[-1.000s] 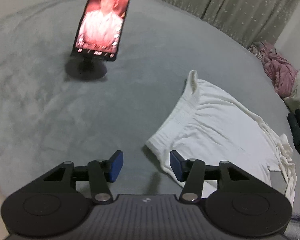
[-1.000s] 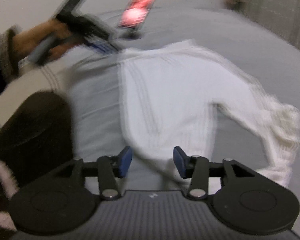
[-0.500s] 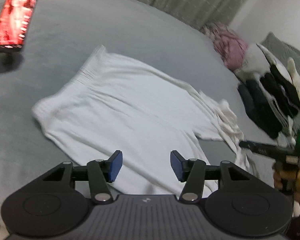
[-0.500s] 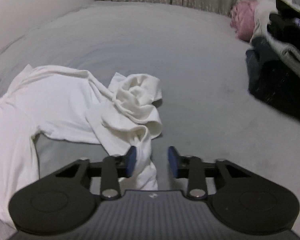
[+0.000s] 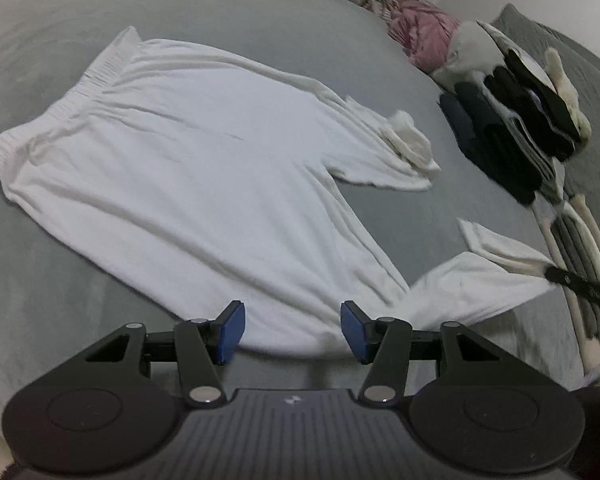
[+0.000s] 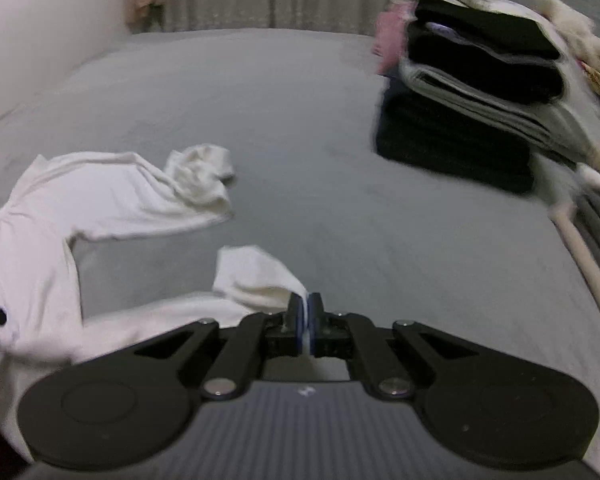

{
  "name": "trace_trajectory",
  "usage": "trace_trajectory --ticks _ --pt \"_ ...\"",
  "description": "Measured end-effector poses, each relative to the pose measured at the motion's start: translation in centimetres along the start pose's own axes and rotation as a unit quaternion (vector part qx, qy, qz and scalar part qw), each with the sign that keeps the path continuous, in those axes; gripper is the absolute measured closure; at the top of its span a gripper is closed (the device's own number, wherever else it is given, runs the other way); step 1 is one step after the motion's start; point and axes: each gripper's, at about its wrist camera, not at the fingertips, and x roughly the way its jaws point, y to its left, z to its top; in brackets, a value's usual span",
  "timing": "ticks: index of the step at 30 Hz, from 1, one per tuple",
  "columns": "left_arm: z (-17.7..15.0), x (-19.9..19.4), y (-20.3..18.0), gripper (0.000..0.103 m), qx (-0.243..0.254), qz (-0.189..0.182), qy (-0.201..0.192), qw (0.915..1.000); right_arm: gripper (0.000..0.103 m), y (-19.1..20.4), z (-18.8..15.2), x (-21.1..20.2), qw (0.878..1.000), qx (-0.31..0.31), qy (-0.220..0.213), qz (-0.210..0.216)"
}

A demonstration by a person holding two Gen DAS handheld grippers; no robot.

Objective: Fold clothes
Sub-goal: 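Move both grippers to the white long-sleeve garment and pinch its fabric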

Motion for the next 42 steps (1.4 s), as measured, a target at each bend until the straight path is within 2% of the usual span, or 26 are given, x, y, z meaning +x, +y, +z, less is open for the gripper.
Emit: trace_trajectory --ticks 5,9,12,17,21,25,27,28,29,30,33,35,38,42 --pt "-1.0 0.3 -1.7 0.049 0.030 -0.001 0.010 0.9995 0.101 -1.4 -5.4 -2.4 0.999 0.024 0.039 -0.005" --pt "-1.5 0.2 -2.3 0.049 0.049 0.008 0.017 0.9986 0.087 -1.6 -8.8 -2.5 0.995 0.038 0.095 0.016" --pt "-1.6 -0.1 -2.7 0.049 0.050 0.006 0.019 0.9986 0.070 -2.1 -8.3 -3.4 0.996 0.044 0.071 0.019" --pt "-1.7 -0.2 -4.1 0.049 0.051 -0.004 0.021 0.9985 0.059 -1.0 -5.4 -2.4 1.000 0.010 0.014 0.022" --pt "-1.6 0.0 -6.0 0.049 0.056 -0.014 0.019 0.9982 0.060 1.3 -3.2 0.9 0.999 -0.016 0.007 0.039" --pt "-0.8 0.4 -8.9 0.049 0.084 -0.037 0.014 0.9957 0.061 2.5 -2.5 3.8 0.999 -0.029 0.019 0.030" --pt "-0.6 0.8 -10.1 0.049 0.101 -0.044 0.014 0.9938 0.076 2.4 -2.6 4.9 0.999 -0.030 0.027 0.031" --pt "-0.4 1.4 -11.3 0.048 0.121 -0.052 0.017 0.9912 0.084 2.1 -2.7 5.1 0.999 -0.027 0.028 0.032" --pt "-0.2 1.9 -12.4 0.047 0.140 -0.057 0.021 0.9883 0.095 1.5 -2.9 5.2 0.999 -0.017 0.028 0.034" --pt "-0.2 2.3 -13.1 0.046 0.154 -0.060 0.023 0.9860 0.097 0.7 -3.1 5.0 0.999 -0.001 0.027 0.037" --pt "0.1 4.3 -15.9 0.044 0.213 -0.071 0.032 0.9739 0.097 -1.6 -3.7 3.6 0.998 0.038 0.015 0.053" --pt "0.3 5.9 -17.3 0.044 0.239 -0.080 0.043 0.9668 0.097 -3.3 -4.2 1.9 0.998 0.048 -0.004 0.044" --pt "0.4 8.3 -18.7 0.044 0.265 -0.088 0.060 0.9583 0.097 -5.9 -5.0 -0.1 0.997 0.071 -0.021 0.031" --pt "0.4 10.7 -20.0 0.045 0.293 -0.091 0.080 0.9483 0.096 -8.5 -6.3 -1.0 0.995 0.096 -0.017 0.013"
